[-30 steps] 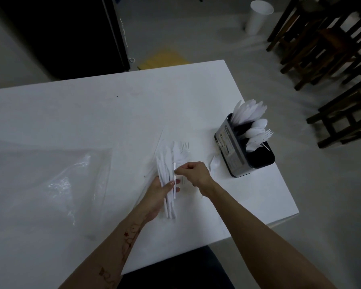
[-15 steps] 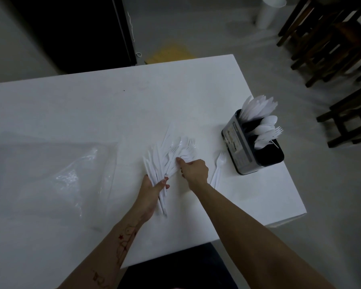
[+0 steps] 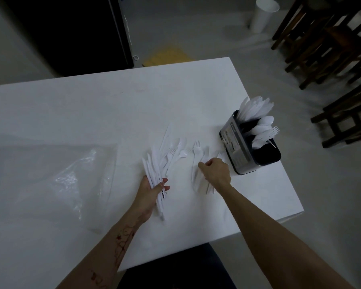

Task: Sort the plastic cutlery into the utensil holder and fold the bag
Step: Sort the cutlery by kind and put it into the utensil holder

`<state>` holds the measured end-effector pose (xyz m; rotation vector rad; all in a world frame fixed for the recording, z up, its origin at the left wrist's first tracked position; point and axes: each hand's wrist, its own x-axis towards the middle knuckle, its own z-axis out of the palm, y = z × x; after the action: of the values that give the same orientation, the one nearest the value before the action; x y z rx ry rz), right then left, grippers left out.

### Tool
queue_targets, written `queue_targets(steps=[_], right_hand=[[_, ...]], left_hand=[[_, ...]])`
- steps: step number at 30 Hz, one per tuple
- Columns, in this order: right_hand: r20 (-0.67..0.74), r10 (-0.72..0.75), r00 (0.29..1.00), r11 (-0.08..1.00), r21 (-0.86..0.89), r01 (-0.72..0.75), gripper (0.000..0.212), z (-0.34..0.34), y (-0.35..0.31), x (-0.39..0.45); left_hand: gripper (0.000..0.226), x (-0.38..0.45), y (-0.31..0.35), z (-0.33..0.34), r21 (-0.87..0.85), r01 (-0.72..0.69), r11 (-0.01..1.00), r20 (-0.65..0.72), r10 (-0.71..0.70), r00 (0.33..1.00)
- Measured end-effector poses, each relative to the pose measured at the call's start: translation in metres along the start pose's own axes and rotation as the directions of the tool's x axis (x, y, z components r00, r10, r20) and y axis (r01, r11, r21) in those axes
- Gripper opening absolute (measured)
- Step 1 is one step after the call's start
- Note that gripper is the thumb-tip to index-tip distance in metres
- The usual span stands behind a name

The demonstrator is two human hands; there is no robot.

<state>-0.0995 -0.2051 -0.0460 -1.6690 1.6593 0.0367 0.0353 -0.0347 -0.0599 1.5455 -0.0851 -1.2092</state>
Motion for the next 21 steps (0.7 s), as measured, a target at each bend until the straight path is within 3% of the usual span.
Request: queue_targets(steps=[5,10,14,18,21], right_hand=[[-0.149,-0.113,0.982,0.984,-0.151,0.091,0.045,0.007,-0.009,-0.012],[-0.036,-0.248,0.968,0.962,-0.123,0.242,0.028,0.039,-0.038,-0.016],[0.076,-0.156,0.985,0.987,-0.016,0.158,0.05,0.063,-0.049,-0.012],[0.14,-0.037,0.99,0.964,0.265,-0.001,0.035,0.062,-0.049,-0.006],[0.14,-0.014,0.99,0.96,0.28,-0.026,0.029,0.052,-0.04,-0.005]], left_hand=[[0.028,-0.002,-0.002,-0.003,-0.015,-0.003,1.0,-0.014,0.003,1.0],[0.026,-0.004,-0.002,-0.006,-0.02,-0.008,1.0,-0.038,0.007,0.999],[0.027,-0.005,-0.002,-0.009,-0.007,-0.024,1.0,-0.042,0.023,0.999],[0.028,-0.007,-0.001,-0.012,-0.011,-0.031,0.999,-0.05,0.03,0.998],[0.027,-0.007,-0.001,-0.013,-0.027,-0.033,0.999,-0.058,0.032,0.998]])
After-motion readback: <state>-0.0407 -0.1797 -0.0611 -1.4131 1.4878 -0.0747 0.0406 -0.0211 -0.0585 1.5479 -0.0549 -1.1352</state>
